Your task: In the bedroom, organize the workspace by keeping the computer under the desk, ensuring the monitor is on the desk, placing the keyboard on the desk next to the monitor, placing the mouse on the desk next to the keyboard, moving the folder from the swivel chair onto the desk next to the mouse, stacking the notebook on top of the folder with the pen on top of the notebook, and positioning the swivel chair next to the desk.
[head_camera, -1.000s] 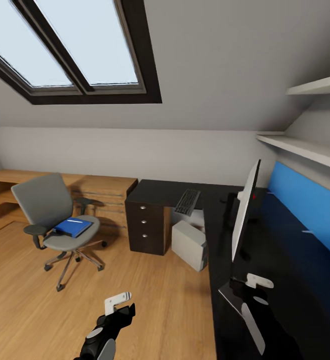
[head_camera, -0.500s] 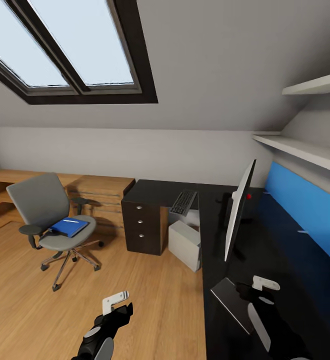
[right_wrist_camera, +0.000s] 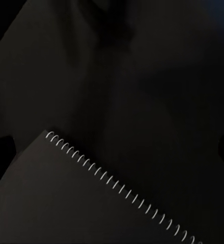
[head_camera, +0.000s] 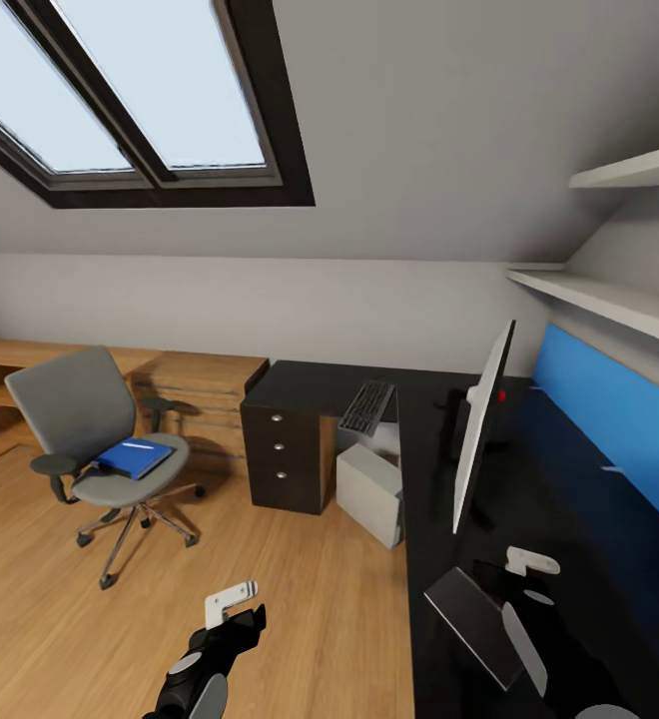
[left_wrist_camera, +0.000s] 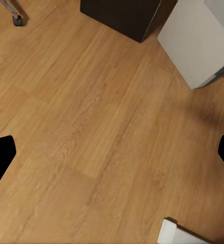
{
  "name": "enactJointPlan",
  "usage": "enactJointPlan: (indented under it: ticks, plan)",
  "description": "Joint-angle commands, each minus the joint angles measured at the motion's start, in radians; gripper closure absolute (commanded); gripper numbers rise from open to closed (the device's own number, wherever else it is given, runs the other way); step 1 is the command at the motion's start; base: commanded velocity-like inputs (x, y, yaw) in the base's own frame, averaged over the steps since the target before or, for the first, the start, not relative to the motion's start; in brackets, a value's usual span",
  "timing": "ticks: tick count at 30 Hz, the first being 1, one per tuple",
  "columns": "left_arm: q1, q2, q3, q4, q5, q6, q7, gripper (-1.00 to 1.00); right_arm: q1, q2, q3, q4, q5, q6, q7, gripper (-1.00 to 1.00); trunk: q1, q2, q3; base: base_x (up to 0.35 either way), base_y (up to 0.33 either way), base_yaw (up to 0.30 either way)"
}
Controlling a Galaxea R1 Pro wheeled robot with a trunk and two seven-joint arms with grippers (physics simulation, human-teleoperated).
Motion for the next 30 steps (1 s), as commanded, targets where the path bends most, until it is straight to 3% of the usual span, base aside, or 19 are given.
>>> enactJointPlan:
  ticks: [1,7,9,11,19,24,30]
  plan:
    - [-0.001,0.000,-0.002,-0.002,0.008,0.003,0.008,-1.00,-0.001,-0.001,0.002,-0.002,-0.009,0.004,-0.005,-1.00,0.000,-0.002,-0.002,0.045,0.000,0.000]
    - [-0.001,0.000,-0.002,-0.002,0.008,0.002,0.008,-1.00,-0.001,-0.002,0.003,0.000,-0.011,0.004,0.008,-1.00,0.000,-0.002,-0.002,0.017,0.000,0.000]
    - [-0.001,0.000,-0.002,-0.002,0.008,0.002,0.008,-1.00,-0.001,-0.002,0.003,0.001,-0.010,0.004,0.029,-1.00,0.000,-0.002,-0.002,0.005,0.000,0.000]
    - [-0.001,0.000,-0.002,-0.002,0.009,0.002,0.008,-1.00,-0.005,-0.006,0.003,0.023,-0.001,0.003,0.093,-1.00,0.000,-0.002,-0.002,0.002,0.000,0.000]
    - [0.000,0.000,-0.002,-0.012,0.011,0.002,0.005,-1.00,-0.031,-0.018,0.004,0.087,0.009,-0.025,0.122,-1.00,0.000,-0.002,-0.002,0.000,0.000,0.000]
    - [0.000,0.000,-0.003,-0.097,0.011,0.003,0.005,-1.00,-0.039,-0.022,0.004,0.109,0.011,-0.069,0.131,-1.00,0.000,-0.002,-0.002,0.000,0.000,0.000]
    - [-0.001,0.000,-0.003,-0.146,0.011,0.004,0.006,-1.00,-0.040,-0.024,0.004,0.110,0.012,-0.076,0.136,-1.00,0.023,-0.044,-0.021,0.000,0.000,0.000]
